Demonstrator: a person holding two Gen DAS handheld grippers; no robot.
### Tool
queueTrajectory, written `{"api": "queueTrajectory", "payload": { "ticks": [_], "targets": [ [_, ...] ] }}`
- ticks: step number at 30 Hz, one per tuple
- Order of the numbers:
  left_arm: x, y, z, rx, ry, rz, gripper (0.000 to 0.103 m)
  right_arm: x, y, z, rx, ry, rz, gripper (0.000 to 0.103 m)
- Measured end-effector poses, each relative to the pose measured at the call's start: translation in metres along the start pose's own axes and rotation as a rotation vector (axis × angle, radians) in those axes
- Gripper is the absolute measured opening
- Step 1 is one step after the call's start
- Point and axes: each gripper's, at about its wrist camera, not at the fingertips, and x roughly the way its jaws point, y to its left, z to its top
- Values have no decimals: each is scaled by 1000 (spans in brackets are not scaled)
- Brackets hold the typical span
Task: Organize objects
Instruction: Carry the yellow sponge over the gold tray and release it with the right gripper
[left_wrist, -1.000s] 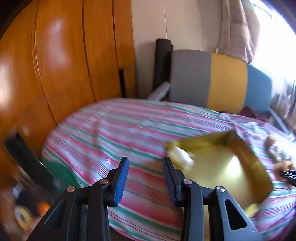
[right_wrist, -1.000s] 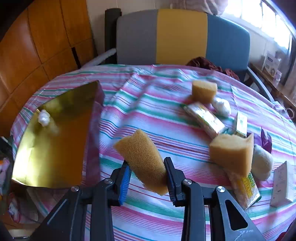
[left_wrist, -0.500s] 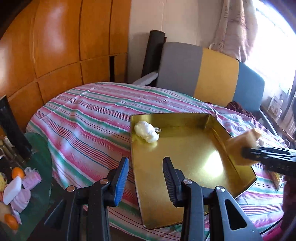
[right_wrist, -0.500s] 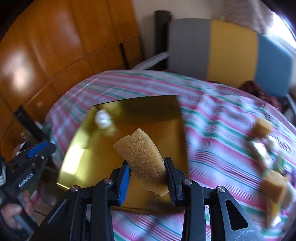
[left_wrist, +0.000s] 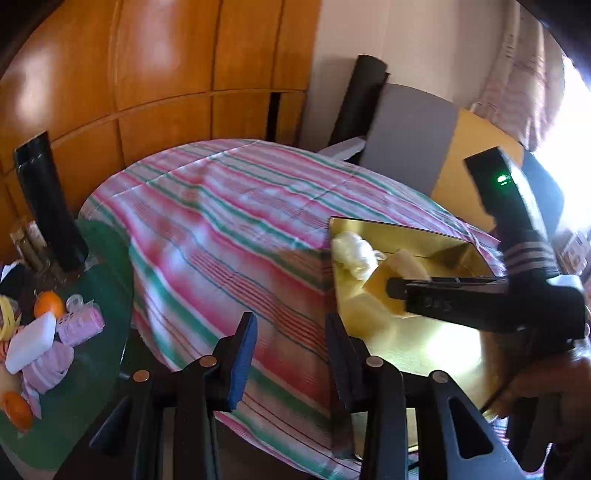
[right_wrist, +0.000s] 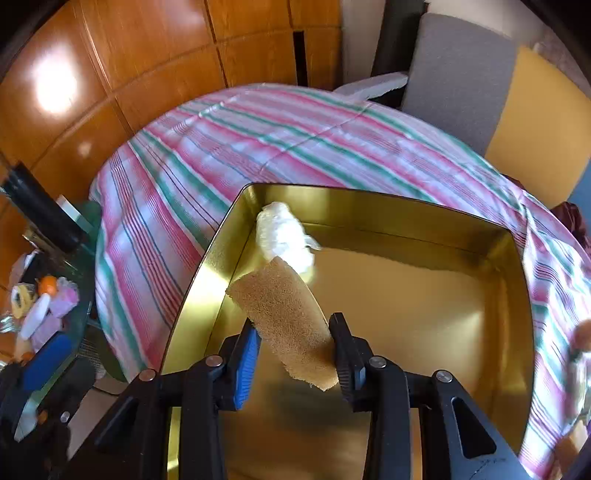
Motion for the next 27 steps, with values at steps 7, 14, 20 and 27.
{"api": "queueTrajectory", "payload": {
  "ticks": [7,14,20,27],
  "targets": [
    [6,10,0,-25,6,23,38,12,26,-2,-75,-16,-57,70],
    [9,12,1,-29,8,33,38,-36,30,-19,-115,-171,-161,85],
    [3,4,0,-8,-4,20,38,-71,24,-28,-105,-251,-222,87],
    [-9,-10,-3,30,-20,-10,38,-101,17,-42,-90,-307,-268,89]
  ]
}}
